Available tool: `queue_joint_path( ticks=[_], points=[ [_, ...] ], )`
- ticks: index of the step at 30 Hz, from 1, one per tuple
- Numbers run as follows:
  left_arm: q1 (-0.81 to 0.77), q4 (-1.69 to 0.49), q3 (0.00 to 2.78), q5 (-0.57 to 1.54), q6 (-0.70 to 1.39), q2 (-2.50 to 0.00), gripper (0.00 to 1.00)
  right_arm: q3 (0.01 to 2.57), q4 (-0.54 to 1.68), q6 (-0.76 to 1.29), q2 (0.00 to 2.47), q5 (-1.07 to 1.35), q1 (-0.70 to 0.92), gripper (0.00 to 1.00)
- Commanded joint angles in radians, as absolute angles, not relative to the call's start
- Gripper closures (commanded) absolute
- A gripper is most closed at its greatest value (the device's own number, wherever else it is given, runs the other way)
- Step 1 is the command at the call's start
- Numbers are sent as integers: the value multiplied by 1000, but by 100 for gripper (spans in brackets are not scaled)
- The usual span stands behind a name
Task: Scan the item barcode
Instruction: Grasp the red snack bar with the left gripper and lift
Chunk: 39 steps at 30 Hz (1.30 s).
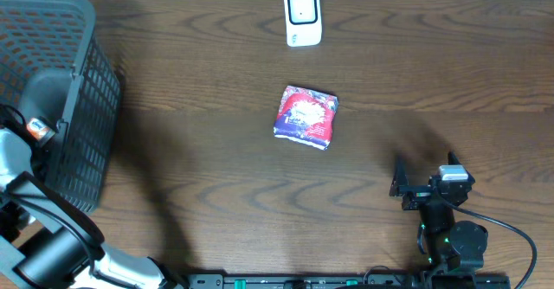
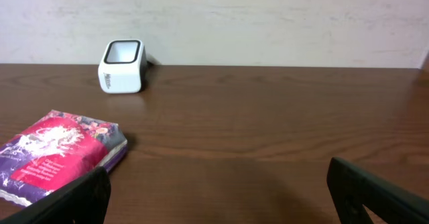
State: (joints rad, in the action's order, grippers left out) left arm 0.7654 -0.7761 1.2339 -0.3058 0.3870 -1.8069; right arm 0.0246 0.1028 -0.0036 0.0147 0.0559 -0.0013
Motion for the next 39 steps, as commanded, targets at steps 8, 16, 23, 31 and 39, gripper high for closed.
queue_joint_path(
  ticks=[8, 16, 23, 31, 39],
  points=[
    [769, -772, 1227, -323, 374, -1928, 28, 19, 101, 14, 7, 59, -4, 1],
    [769, -779, 1227, -271, 375, -1944, 32, 19, 101, 14, 7, 59, -4, 1],
    [769, -786, 1227, -141, 374, -1942, 92, 19, 101, 14, 7, 59, -4, 1],
    [769, -816, 1259, -17, 374, -1829, 93, 19, 101, 14, 7, 59, -4, 1],
    [768, -640, 1289, 420, 388, -1535, 93, 19, 101, 14, 7, 59, -4, 1]
  ],
)
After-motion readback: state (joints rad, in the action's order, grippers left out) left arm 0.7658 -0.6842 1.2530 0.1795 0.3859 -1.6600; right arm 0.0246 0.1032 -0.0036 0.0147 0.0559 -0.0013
